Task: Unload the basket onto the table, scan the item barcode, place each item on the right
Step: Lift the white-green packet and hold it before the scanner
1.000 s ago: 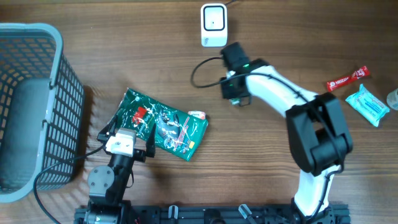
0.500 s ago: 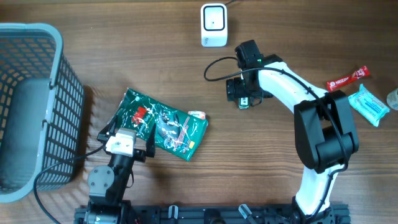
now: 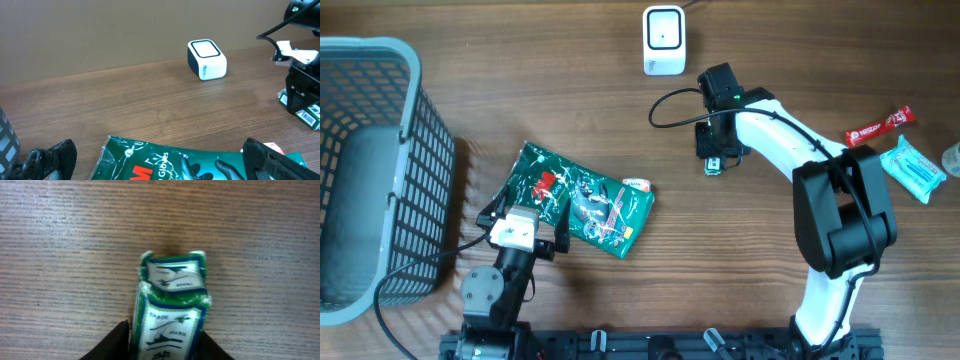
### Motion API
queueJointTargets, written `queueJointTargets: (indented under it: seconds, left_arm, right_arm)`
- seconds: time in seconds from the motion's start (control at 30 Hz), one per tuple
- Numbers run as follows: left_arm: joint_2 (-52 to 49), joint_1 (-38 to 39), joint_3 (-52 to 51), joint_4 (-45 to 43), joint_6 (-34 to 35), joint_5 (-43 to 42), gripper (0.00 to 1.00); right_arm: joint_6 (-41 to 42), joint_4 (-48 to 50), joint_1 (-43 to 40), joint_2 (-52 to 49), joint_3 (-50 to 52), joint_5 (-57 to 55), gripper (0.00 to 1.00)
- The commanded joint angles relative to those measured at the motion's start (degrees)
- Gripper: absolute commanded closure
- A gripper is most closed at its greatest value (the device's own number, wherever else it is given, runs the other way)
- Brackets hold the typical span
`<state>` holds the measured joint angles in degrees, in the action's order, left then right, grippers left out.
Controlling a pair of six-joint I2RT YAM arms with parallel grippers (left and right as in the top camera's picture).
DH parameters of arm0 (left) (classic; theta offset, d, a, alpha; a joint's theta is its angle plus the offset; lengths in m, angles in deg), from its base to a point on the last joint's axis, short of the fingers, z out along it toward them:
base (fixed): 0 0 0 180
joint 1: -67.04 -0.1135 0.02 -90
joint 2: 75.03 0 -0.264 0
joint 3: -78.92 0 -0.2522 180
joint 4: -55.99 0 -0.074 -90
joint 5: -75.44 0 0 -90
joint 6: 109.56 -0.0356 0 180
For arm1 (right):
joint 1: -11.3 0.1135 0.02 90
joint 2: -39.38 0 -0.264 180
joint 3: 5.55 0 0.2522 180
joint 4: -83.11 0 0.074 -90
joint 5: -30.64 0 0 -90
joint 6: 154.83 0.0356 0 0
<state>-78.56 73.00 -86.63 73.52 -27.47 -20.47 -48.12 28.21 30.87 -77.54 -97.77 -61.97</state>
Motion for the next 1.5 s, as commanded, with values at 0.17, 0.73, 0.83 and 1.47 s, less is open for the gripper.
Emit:
queueJointTargets:
  seconds: [0.17,0.73,0.83,1.47]
  left_arm:
    - [0.1,0.3,-0.3,0.0,-0.7,-0.7,0.00]
    - [0.0,0.3,-0.3,0.0,-0.7,-0.7,0.00]
    - [0.0,0.3,-0.3,0.0,-0.7,-0.7,0.00]
    - [0.0,0.3,-0.3,0.0,-0.7,-0.7,0.00]
  right_arm:
    - [0.2,3.3,0.0,1.0,0.1,0.0,0.50]
    - [1.2,5.4,-0.7,1.0,-0.2,11.4,0.81]
    - [-2.6,3.4,-2.0,1.0,-0.5,22.2,0.81]
    - [-6.3,-5.5,-8.8,3.1,-1.2,89.2,0.88]
